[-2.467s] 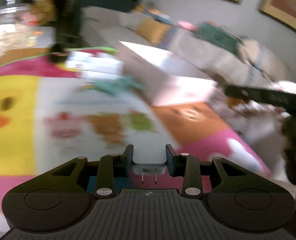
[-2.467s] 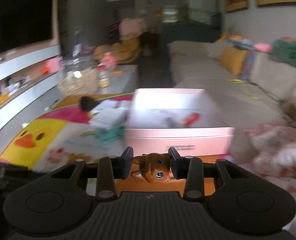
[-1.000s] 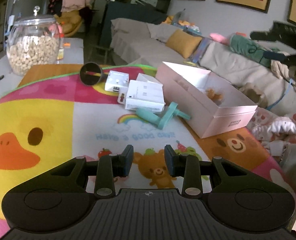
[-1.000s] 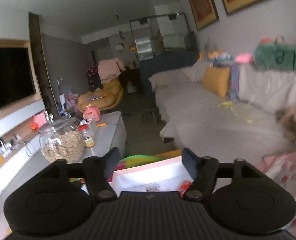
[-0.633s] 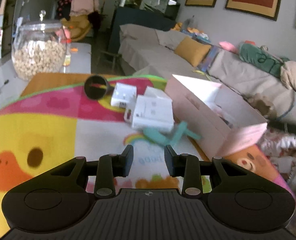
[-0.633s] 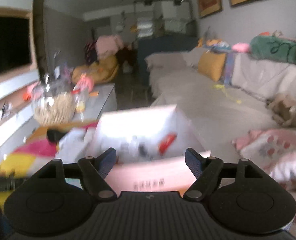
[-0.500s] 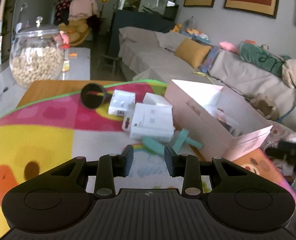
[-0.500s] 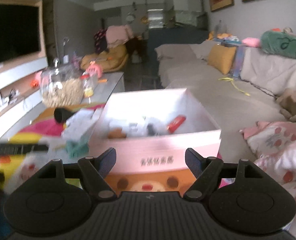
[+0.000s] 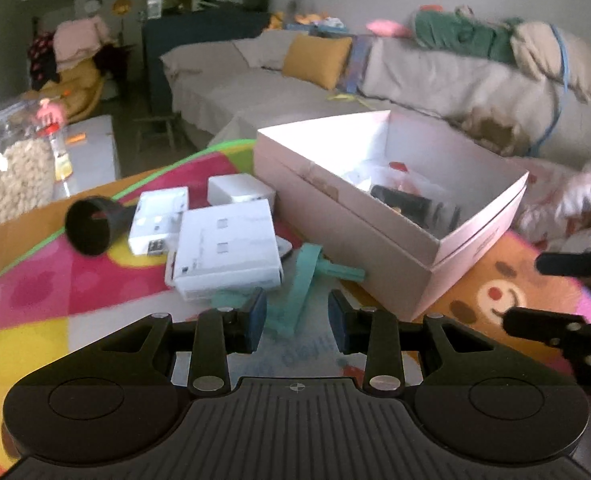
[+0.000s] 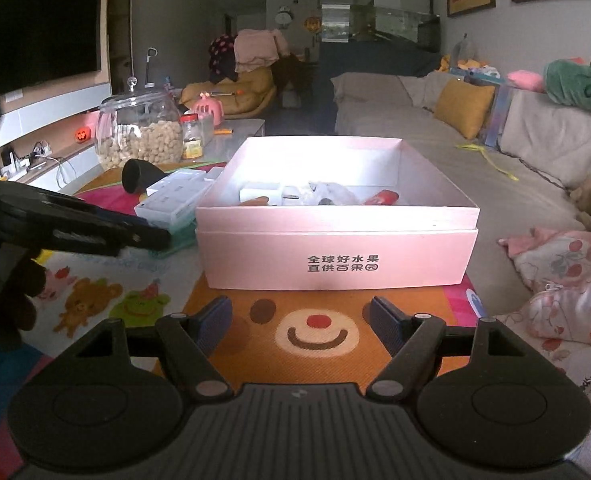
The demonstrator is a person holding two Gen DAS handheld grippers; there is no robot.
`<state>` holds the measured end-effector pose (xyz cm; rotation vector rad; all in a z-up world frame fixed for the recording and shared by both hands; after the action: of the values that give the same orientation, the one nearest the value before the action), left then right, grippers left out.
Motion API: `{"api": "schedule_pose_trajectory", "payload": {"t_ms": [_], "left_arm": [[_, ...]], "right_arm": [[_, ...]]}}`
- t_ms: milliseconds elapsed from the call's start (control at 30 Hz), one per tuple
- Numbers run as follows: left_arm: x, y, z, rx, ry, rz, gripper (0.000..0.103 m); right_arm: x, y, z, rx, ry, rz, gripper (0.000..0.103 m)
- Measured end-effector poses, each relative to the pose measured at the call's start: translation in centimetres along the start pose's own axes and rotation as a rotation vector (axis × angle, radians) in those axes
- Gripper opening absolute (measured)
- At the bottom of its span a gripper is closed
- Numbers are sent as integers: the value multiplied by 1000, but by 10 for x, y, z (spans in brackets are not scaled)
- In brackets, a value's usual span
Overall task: Organize rigid objects
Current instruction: 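Grasp the teal plastic piece with the left gripper, then grasp the black funnel with the right gripper while the left gripper holds the teal piece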
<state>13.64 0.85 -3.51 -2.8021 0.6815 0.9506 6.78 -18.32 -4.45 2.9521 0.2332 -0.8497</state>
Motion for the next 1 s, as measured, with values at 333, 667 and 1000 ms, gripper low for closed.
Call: {"api": "schedule_pose_trajectory", "payload": {"t_ms": [333, 667, 1000], "left_arm": [[-5, -2, 9, -7, -6, 35, 14], [-78, -30, 57, -95, 14, -69, 13], [-106, -95, 79, -405, 136, -187, 14]], "right_arm": [[1, 1, 0, 5, -14, -11, 76], [4, -8, -9, 8, -33, -25, 76], [13, -99, -122, -30, -9, -286, 77]]}}
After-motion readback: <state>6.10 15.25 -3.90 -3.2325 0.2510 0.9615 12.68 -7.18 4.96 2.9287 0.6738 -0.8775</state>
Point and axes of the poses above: each gripper's, at about its wrist camera, not at the fingertips, and x roughly the way its jaws point, y to its right, z to its underside, the point moved 9 cm from there along x, roughly the way its jaws point, and after that the axes turned 4 degrees about z, right-handed, at the moved point
